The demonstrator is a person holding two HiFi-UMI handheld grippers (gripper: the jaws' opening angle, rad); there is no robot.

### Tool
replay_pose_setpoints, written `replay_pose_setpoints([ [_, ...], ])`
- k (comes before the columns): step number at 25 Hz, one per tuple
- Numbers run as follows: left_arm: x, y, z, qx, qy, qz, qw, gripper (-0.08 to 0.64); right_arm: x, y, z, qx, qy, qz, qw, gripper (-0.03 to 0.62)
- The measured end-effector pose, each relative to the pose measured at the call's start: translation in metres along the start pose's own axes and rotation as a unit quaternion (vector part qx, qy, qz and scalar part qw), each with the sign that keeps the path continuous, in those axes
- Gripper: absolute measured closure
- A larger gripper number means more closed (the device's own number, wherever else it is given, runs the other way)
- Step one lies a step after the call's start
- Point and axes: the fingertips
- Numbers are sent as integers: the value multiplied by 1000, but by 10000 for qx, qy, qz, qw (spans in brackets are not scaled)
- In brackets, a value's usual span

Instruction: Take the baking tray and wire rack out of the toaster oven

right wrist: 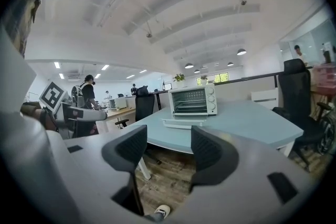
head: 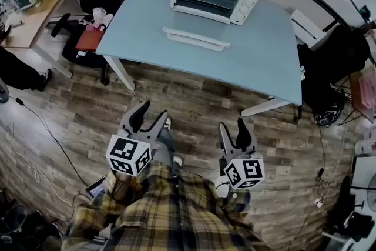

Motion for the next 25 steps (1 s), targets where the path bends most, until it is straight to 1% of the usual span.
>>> replay_pose_setpoints([
  [3, 19, 20, -24, -51, -13, -11, 10000, 334, 11, -5, -30, -7, 121, 69, 9999, 348],
  [4, 27, 28, -31, -64, -16, -22, 10000, 331, 16, -7, -41, -8, 148, 79, 9999, 337],
  [10, 72, 73, -72, -175, -88, -9, 9998, 311, 59, -19, -102, -101, 107, 93, 9998, 322],
  [15, 100, 113, -99, -227, -91, 8, 9997, 305, 84, -23, -149, -179, 137, 34, 9997, 322],
  [19, 114, 140, -114, -272, -56, 22, 9996, 305, 94, -19, -180, -273, 219, 55, 9994, 322],
  [25, 119, 159, -140, -516, 98, 81, 9986, 305, 109, -24, -206, -494, 285, 21, 9984, 322],
])
Point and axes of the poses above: the fingertips, and each gripper's own axes: z backward along the fingers, y to its left, x out of its top, and after that the axes turned 14 degrees about y, right-handed
